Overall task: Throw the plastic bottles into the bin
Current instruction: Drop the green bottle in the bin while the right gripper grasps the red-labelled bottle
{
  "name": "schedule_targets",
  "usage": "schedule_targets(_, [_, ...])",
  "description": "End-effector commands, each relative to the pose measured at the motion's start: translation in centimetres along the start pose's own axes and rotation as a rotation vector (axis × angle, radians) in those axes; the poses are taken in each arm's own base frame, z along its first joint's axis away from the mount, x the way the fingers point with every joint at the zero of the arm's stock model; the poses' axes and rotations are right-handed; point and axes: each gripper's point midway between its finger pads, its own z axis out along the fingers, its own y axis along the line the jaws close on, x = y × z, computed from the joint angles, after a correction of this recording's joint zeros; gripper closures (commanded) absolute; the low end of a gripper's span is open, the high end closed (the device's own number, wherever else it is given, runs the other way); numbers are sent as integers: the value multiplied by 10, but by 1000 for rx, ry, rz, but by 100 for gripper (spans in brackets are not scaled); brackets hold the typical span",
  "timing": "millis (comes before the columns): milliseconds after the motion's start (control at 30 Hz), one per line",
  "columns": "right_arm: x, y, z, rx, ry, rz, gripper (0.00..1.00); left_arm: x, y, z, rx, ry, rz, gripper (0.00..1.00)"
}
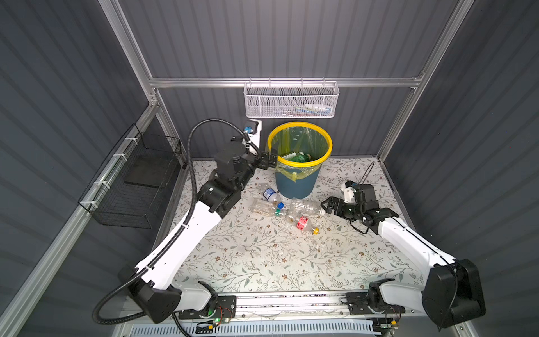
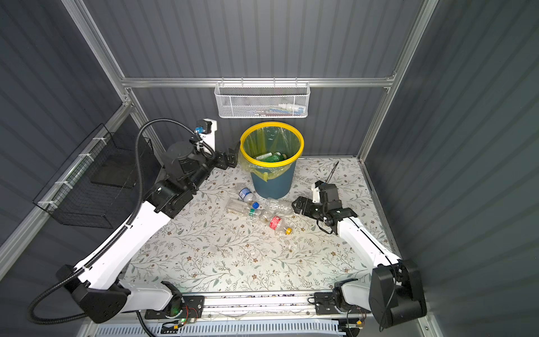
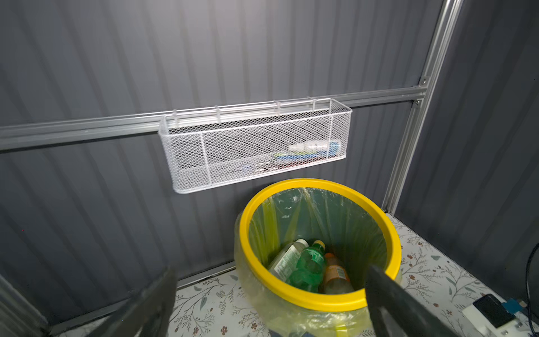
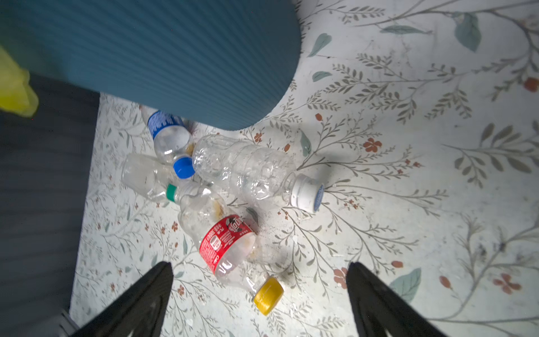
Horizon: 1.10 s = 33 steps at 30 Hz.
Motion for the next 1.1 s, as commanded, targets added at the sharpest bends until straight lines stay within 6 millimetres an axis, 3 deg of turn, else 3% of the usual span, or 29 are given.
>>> schedule_targets(0, [11,20,-1,-24,64,-181,6,78,33,1,-90,163,-65,0])
schedule_targets(133, [29,41,12,-35,141,-330,6,133,60,-18,-150,258,-148,0])
schedule_targets(233, [45,51,23,-30,213,-403,6,165,68,-36,-182,288,-200,0])
schedule_targets(533, [68,66,61,21,349,-581,7,230,77,-67,-243,380,-255,0])
schedule_targets(667, [74,67,75,73,385,-664,8,245,79,-72,-251,407,-262,0])
schedule_targets(1067, [88,60,106,156,436,-756,10,256,80,-65,-251,434,-277,0])
